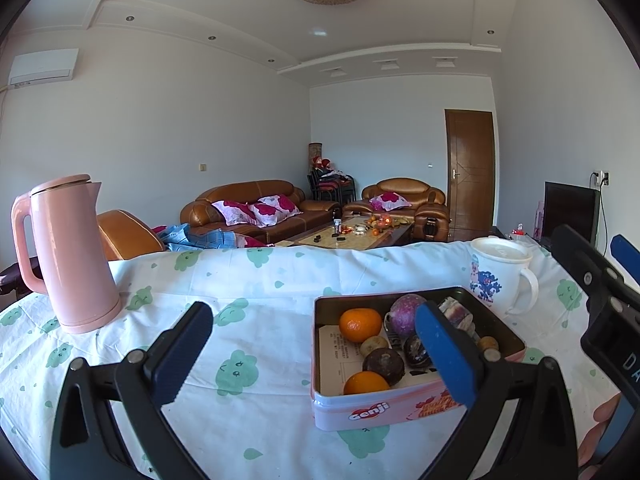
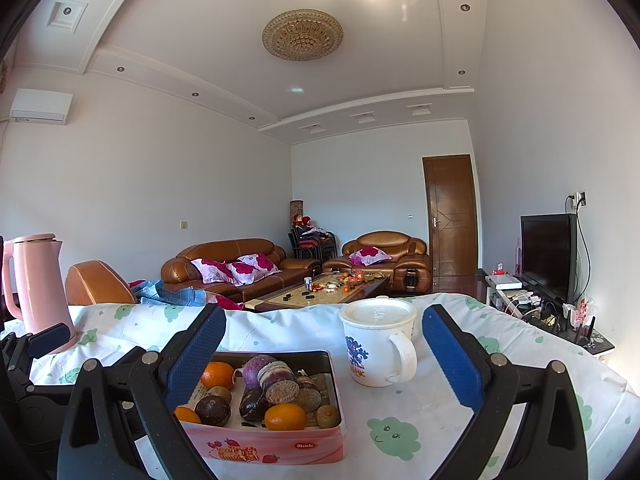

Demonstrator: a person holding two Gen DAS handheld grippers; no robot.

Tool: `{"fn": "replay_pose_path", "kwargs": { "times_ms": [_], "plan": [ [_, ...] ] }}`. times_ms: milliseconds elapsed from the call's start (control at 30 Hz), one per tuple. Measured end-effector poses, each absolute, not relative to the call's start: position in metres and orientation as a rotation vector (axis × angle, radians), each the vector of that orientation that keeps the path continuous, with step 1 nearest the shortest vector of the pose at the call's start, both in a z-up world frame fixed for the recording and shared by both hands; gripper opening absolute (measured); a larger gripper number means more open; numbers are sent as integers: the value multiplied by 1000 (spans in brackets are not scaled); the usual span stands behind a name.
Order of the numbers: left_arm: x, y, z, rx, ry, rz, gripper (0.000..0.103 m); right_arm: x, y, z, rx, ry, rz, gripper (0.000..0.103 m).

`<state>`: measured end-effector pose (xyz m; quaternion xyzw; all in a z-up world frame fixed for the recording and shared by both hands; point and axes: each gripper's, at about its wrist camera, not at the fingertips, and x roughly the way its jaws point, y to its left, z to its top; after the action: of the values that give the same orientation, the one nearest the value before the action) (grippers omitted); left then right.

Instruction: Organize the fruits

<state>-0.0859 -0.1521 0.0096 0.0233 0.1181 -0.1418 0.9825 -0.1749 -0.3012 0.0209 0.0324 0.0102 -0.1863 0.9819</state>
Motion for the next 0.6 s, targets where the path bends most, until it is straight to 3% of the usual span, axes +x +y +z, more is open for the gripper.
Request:
{"fn": "replay_pose_path", "kwargs": {
  "times_ms": [600],
  "plan": [
    [-80,-150,8,53,264,-274,103,-174,-301,20,66,25,-372,100]
  ]
}}
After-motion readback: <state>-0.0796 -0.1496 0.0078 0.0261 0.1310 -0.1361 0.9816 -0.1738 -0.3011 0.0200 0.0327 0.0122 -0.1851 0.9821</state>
